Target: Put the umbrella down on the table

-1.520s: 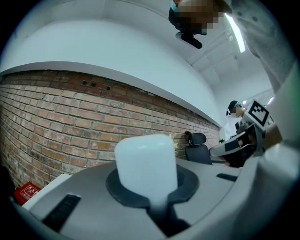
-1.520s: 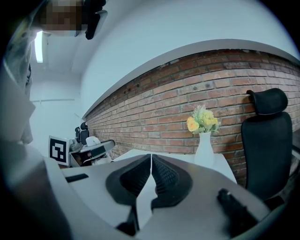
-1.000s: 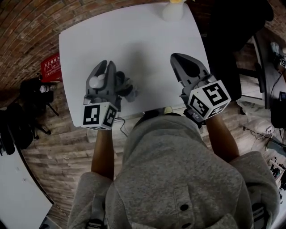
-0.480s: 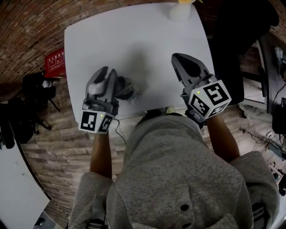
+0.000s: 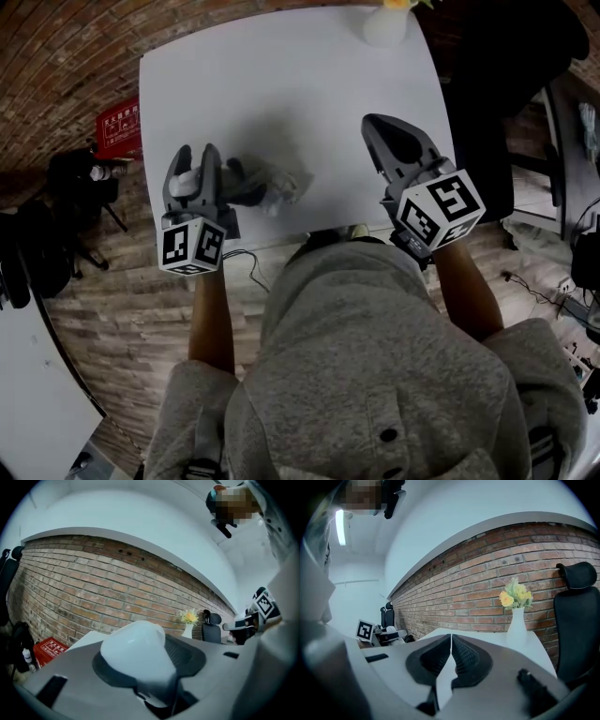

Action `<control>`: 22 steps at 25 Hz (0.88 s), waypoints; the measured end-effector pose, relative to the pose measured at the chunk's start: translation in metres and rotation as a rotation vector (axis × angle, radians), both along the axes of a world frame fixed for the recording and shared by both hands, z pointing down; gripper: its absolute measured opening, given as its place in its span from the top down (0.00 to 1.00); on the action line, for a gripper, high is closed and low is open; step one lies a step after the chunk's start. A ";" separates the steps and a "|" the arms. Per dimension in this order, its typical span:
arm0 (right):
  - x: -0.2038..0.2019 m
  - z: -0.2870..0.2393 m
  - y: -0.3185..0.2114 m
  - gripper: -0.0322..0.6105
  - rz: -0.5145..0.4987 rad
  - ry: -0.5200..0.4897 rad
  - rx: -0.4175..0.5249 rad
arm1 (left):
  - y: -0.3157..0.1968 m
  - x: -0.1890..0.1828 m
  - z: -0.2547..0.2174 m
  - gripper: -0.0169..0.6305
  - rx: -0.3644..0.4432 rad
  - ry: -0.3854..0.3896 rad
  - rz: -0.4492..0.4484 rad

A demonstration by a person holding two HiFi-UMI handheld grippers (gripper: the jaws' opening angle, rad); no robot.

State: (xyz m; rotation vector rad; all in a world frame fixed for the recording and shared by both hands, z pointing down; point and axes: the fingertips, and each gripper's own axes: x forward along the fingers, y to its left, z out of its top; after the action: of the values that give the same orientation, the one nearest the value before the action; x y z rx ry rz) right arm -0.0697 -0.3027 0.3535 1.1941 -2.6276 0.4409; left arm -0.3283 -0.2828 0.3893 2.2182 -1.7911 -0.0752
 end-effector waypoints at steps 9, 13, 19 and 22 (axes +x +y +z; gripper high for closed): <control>-0.009 0.005 -0.002 0.91 -0.012 0.011 -0.008 | 0.003 -0.033 0.027 0.57 -0.062 -0.007 -0.079; -0.014 0.006 -0.003 0.91 -0.018 0.020 -0.012 | 0.008 -0.049 0.052 0.54 -0.116 0.040 -0.125; -0.015 0.012 -0.001 0.91 -0.010 0.037 -0.015 | 0.011 -0.065 0.093 0.48 -0.192 0.031 -0.167; -0.013 0.013 -0.001 0.91 -0.003 0.046 -0.016 | 0.013 -0.066 0.110 0.48 -0.215 0.048 -0.173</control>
State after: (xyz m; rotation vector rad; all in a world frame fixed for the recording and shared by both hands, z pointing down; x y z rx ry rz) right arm -0.0824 -0.3036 0.3669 1.1804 -2.5818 0.4276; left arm -0.3939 -0.2698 0.4989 1.8968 -1.8663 0.0273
